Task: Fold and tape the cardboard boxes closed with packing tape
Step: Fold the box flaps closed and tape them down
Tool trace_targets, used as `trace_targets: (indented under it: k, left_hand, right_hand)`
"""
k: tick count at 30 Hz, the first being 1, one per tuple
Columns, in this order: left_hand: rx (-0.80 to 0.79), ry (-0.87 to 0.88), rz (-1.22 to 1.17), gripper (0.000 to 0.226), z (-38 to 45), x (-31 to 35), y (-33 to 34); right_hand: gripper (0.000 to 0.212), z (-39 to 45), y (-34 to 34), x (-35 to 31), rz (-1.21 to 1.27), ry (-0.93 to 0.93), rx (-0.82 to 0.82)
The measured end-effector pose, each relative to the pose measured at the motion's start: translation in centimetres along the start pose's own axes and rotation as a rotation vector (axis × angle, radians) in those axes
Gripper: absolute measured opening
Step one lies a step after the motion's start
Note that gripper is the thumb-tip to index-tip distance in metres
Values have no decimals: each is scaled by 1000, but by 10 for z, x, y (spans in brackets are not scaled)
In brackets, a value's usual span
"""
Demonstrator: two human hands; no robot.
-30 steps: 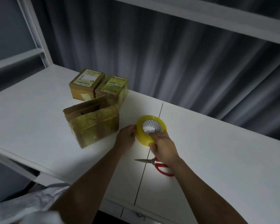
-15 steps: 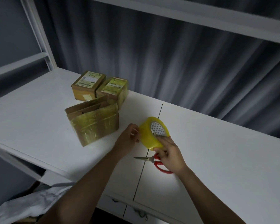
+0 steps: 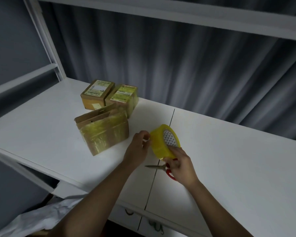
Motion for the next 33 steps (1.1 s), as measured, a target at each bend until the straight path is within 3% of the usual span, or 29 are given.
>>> trace_targets:
  k: [6, 12, 20, 25, 33]
  left_hand:
    - [-22, -16, 43, 4, -2, 0, -2]
    - [38, 14, 34, 23, -4, 5, -2]
    - [57, 20, 66, 9, -6, 10, 3]
    - [78, 41, 49, 20, -7, 11, 5]
    - [14, 17, 71, 16, -2, 15, 4]
  right_hand:
    - [46, 0, 4, 3, -8, -16, -3]
    - [46, -1, 2, 4, 4, -27, -1]
    - [47, -1, 2, 3, 2, 14, 6]
    - [47, -1, 2, 2, 9, 31, -9]
    - [43, -6, 0, 1, 6, 30, 5]
Point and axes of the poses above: each hand's wrist, its own z-axis towards the middle knuckle, its own y-axis out of the palm, x = y × z, the point moved 2 cm from there along z, towards the middle knuckle, and after that the axes turned 11 degrees about -z, right-handed, at the moved point
